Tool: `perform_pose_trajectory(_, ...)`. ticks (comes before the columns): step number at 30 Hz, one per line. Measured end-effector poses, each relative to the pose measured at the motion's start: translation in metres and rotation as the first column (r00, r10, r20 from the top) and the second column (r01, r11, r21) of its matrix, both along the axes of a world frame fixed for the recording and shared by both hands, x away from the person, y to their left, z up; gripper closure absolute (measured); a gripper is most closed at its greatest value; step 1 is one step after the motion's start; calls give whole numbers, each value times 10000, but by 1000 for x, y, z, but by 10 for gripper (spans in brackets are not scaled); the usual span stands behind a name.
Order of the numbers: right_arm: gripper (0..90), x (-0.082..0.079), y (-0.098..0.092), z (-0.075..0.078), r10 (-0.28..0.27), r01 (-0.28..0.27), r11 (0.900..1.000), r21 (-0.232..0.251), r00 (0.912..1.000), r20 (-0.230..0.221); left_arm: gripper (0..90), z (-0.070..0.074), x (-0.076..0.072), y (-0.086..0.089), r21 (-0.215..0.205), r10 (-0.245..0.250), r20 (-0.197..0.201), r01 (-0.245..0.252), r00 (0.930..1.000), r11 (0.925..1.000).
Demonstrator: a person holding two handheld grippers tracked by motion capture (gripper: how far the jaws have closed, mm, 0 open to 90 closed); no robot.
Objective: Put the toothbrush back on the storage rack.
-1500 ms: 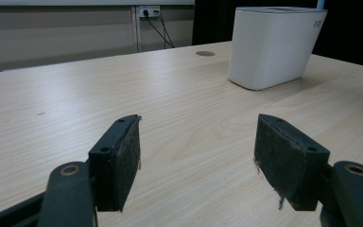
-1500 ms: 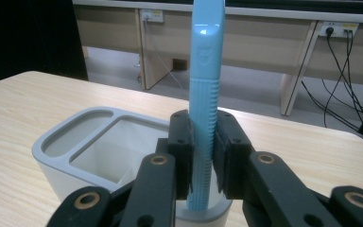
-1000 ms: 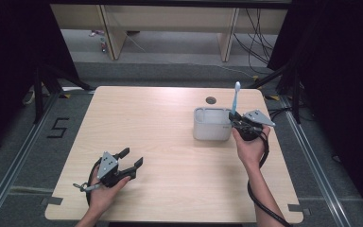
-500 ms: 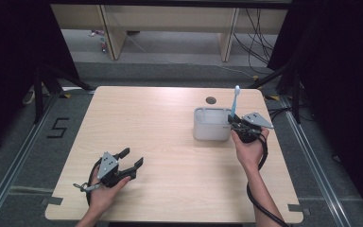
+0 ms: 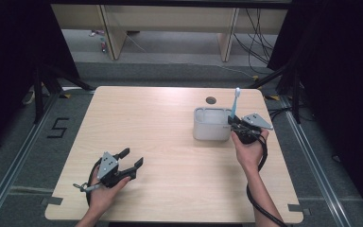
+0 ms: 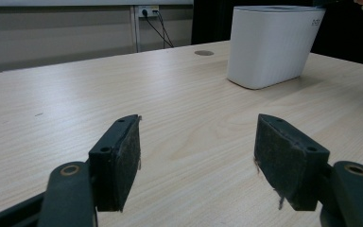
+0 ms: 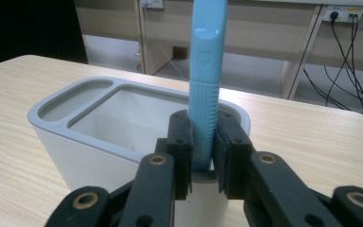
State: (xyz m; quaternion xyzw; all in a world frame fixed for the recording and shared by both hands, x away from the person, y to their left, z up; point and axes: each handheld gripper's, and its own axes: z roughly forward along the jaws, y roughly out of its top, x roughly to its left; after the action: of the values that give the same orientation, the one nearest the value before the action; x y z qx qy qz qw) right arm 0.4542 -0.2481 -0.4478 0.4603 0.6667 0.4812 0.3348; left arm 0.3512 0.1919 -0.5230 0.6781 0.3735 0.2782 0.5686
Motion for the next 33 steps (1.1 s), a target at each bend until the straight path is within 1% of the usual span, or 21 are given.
perform_pose_trajectory(3,704,-1,1,1,-33,33,9999,131,10000,-51,317,0,0,0,-1,0,-7,0,10000,10000)
perform_pose_trajectory(6,627,-1,0,4,-155,156,9998,-87,9998,124,317,0,0,0,-7,6,-9,-6,10000,10000)
perform_pose_trajectory(7,601,-2,1,5,-129,129,9999,34,9999,-73,318,0,0,0,5,-1,-6,1,10000,10000)
perform_pose_trajectory(10,535,-2,-1,5,-260,260,9997,-2,9997,15,318,0,0,0,18,-11,-4,11,10000,10000)
perform_pose_trajectory(12,508,-3,-1,6,-261,263,9995,154,9995,-165,317,0,0,0,-38,2,-27,-2,10000,10000)
perform_pose_trajectory(14,487,-4,-2,6,-264,264,9997,-11,9996,-94,317,0,0,1,-60,6,-44,-6,10000,10000)
perform_pose_trajectory(16,462,-5,-1,6,-157,159,9999,68,9996,-223,317,0,0,1,-52,5,-34,-5,10000,10000)
perform_pose_trajectory(17,453,-8,0,7,-290,293,9995,86,9991,-316,317,0,0,1,-42,7,-35,-8,10000,10000)
perform_pose_trajectory(18,451,-7,-1,7,-180,179,9998,-61,9997,-189,318,0,0,0,-27,4,-26,-4,10000,10000)
perform_pose_trajectory(19,449,-10,1,8,-293,294,9996,22,9990,-345,317,0,0,0,-9,3,-14,-3,10000,10000)
perform_pose_trajectory(20,442,-10,1,8,-224,225,9997,9,9995,-232,317,0,0,0,-15,5,-13,-5,10000,10000)
perform_pose_trajectory(21,434,-10,0,9,-216,211,9997,-150,9993,-308,317,0,0,0,-56,-4,-4,4,10000,10000)
perform_pose_trajectory(24,420,-15,0,10,-285,284,9996,-60,9992,-285,317,-1,1,1,-250,-34,76,36,10000,9997)
perform_pose_trajectory(25,416,-16,-3,10,-303,298,9992,-278,9993,-210,316,-1,1,1,-265,-37,67,38,10000,9996)
perform_pose_trajectory(26,412,-17,-3,10,-199,192,9997,-173,9991,-378,316,-1,1,1,-275,-47,60,48,10000,9996)
perform_pose_trajectory(27,409,-18,-4,9,-236,228,9995,-240,9991,-352,316,-1,1,1,-282,-46,60,47,10000,9996)
perform_pose_trajectory(28,408,-19,-4,9,-215,212,9997,-81,9990,-398,316,-1,1,1,-273,-45,69,47,10000,9996)
perform_pose_trajectory(29,405,-23,-3,9,-395,394,9992,-28,9976,-561,315,0,0,2,-111,33,-72,-34,10000,9999)
perform_pose_trajectory(30,401,-24,-5,8,-327,318,9992,-231,9986,-425,315,0,0,2,-141,23,-42,-24,10000,9999)
perform_pose_trajectory(31,401,-26,-5,7,-238,234,9997,-85,9988,-438,315,0,0,2,-132,27,-52,-27,10000,9999)
perform_pose_trajectory(33,395,-30,-5,6,-183,177,9997,-147,9989,-427,314,0,0,2,-137,29,-58,-30,10000,9999)
